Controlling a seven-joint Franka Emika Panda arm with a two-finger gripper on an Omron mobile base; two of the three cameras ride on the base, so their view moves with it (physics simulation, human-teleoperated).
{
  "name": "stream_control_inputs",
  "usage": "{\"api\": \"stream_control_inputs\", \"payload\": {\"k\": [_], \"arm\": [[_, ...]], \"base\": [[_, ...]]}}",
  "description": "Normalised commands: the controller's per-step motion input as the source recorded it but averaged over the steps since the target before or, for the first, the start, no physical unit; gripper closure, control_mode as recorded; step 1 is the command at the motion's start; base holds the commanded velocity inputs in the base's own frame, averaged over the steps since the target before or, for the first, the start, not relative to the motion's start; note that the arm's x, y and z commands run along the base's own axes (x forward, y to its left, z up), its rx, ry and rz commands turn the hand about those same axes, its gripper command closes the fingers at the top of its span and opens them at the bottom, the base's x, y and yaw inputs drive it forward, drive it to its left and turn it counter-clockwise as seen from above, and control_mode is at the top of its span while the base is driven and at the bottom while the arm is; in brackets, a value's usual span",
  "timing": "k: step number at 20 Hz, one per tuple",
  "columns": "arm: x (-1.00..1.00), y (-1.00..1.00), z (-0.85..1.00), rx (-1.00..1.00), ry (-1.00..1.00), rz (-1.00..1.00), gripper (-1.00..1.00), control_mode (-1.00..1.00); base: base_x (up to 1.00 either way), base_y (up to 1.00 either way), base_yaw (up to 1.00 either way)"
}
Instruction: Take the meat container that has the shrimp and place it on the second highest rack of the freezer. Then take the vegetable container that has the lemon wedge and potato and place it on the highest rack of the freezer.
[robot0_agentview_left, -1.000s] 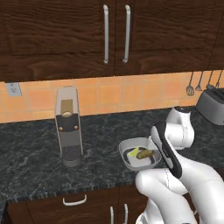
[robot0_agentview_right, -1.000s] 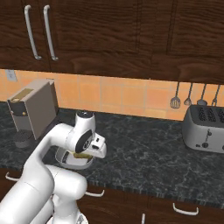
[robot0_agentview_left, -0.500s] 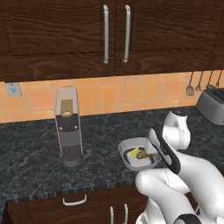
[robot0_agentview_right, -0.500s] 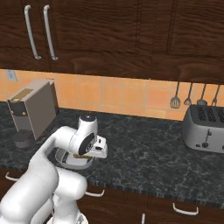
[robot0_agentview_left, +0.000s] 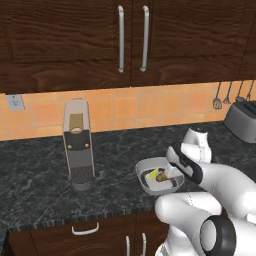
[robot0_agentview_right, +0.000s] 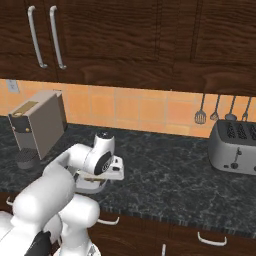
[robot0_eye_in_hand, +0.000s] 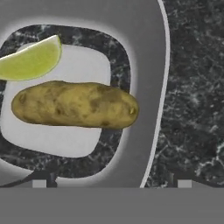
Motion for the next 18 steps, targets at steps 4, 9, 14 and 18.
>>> {"api": "stream_control_inputs", "payload": {"k": [4, 9, 14, 18], "arm": [[0.12, 0.00, -0.38, 0.00, 0.01, 0.08, -1.00, -1.00], [0.16, 0.00, -0.35, 0.00, 0.01, 0.07, -1.00, -1.00], [0.23, 0.00, -0.28, 0.00, 0.00, 0.06, -1.00, -1.00], [0.00, 0.00, 0.00, 0.00, 0.00, 0.01, -1.00, -1.00]], "base": [[0.00, 0.00, 0.00], [0.00, 0.00, 0.00], [0.00, 0.00, 0.00], [0.00, 0.00, 0.00]]}}
